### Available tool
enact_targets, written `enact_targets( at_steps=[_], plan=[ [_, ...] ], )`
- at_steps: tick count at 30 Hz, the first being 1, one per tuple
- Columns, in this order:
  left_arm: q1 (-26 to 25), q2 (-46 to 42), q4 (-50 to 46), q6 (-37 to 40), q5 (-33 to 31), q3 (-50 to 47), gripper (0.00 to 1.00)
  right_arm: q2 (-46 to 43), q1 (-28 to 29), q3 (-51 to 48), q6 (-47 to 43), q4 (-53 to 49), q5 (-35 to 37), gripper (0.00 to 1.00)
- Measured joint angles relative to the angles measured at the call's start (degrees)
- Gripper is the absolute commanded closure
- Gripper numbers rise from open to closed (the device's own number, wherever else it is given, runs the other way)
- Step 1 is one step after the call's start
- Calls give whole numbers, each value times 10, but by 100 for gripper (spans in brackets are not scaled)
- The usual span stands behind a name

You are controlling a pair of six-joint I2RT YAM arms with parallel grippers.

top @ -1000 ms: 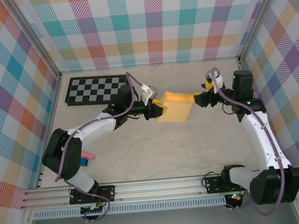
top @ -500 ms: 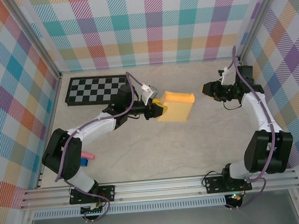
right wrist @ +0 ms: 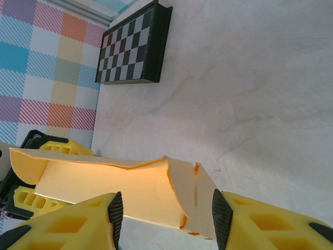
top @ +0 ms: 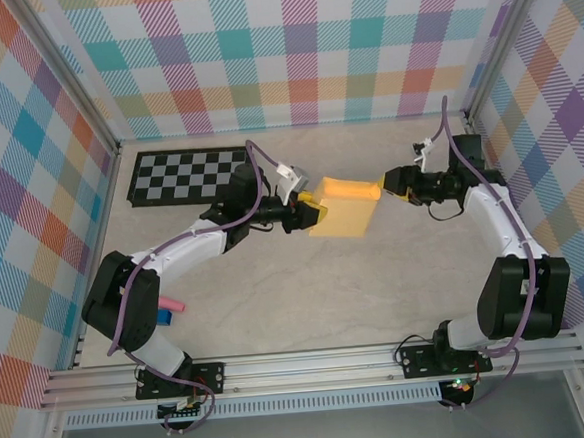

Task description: Fold the paper box

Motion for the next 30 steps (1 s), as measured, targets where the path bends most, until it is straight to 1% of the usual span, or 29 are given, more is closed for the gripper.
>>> enact_targets(
  at_steps=[5, 7, 11, 14, 19, 22, 24, 25, 28, 30],
  plan=[
    [0, 0, 0, -2, 0, 3, 79, 1, 11, -4, 1, 11, -12, 57],
    [0, 0, 0, -4, 0, 3, 79, 2, 13, -4, 1, 12, -14, 63],
    [0, 0, 0, -6, 0, 3, 79, 2, 15, -4, 0, 12, -13, 70],
    [0, 0, 0, -7, 0, 3, 79, 3, 17, -4, -3, 10, -12, 73],
    [0, 0, 0, -10, 0, 3, 79, 11, 24, -4, -14, -3, 4, 73],
    [0, 0, 0, -11, 0, 3, 79, 13, 30, -4, -22, -10, 16, 77],
    [0, 0, 0, -11, 0, 3, 79, 13, 32, -4, -26, -14, 23, 81],
    [0, 0, 0, -11, 0, 3, 79, 13, 33, -4, -29, -16, 28, 87],
    [0, 0, 0, -12, 0, 3, 80, 13, 35, -4, -37, -19, 41, 93],
    [0, 0, 0, -14, -2, 3, 80, 13, 37, -4, -42, -19, 47, 94]
  ],
)
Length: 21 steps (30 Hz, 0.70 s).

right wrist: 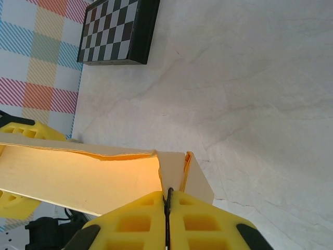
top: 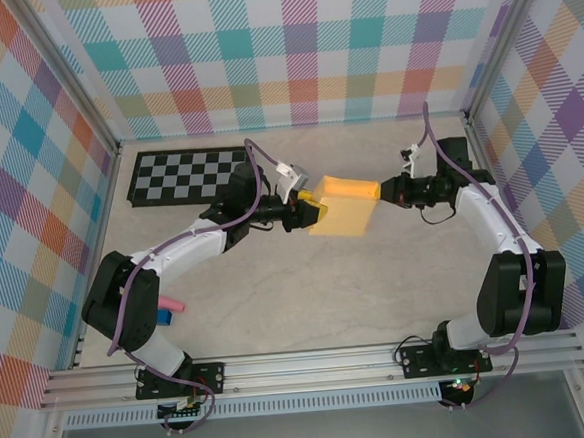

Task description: Fold the paper box

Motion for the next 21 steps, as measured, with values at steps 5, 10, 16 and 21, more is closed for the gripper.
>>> enact_targets(
  at_steps=[5, 10, 16, 21],
  plan=[
    [0, 0, 0, -7, -5, 0, 80, 0, 8, -8, -7, 10, 14, 90],
    [0, 2, 0, -14, -10, 0, 80, -2, 13, -31, -11, 27, 26, 77],
    [0, 3, -1, 5, -14, 0, 81, -33, 14, -33, -51, 17, 56, 56],
    [0, 3, -11, 37, -16, 0, 81, -64, 16, -18, -175, -14, 54, 37]
  ],
)
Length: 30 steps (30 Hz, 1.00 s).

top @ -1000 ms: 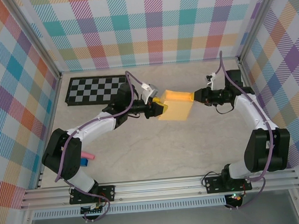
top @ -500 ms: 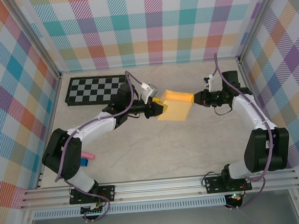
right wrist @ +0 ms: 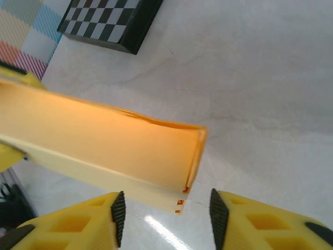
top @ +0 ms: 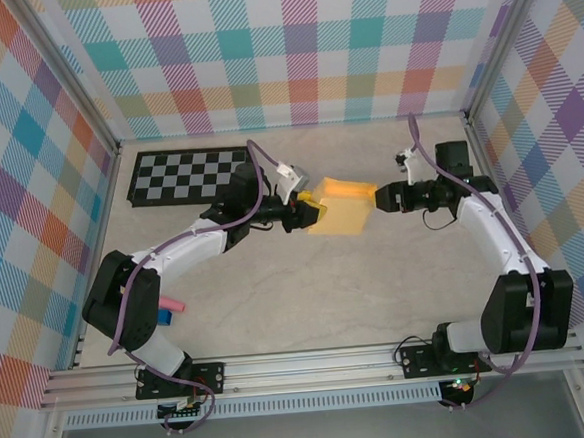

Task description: Fold the paper box

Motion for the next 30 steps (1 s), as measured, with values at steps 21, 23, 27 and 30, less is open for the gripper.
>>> enact_targets(
  at_steps=[21, 23, 27, 30],
  plan=[
    [3, -10, -59, 96, 68, 11, 81, -73, 12, -59, -621, -32, 39, 9],
    [3, -15, -62, 96, 73, 11, 81, -76, 19, -63, -631, -26, 41, 12],
    [3, -17, -62, 89, 83, 11, 81, -85, 37, -89, -646, -13, 52, 21],
    [3, -17, -62, 79, 88, 11, 82, -89, 43, -104, -649, -2, 65, 28]
  ],
)
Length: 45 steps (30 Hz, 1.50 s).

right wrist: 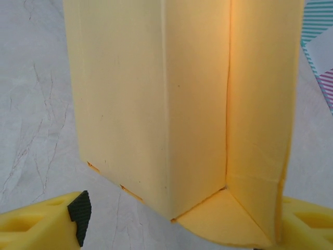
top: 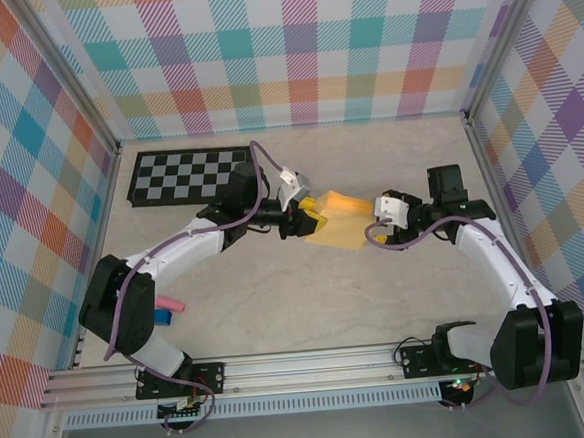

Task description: Fold the paper box

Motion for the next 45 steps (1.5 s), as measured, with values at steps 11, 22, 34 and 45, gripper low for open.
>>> enact_targets(
  at_steps=[11, 22, 34, 45],
  plan=[
    [0, 3, 34, -67, 6, 0, 83, -58, 13, -52, 7, 80, 38, 43],
    [0, 17, 66, -141, -8, 0, 83, -123, 52, -138, 37, 184, 108, 51],
    [-1, 18, 91, -172, -17, -9, 83, -157, 63, -159, 72, 205, 107, 34],
    [-6, 18, 70, -104, -64, -4, 83, -88, 81, 1, 159, 133, -29, 13]
  ],
)
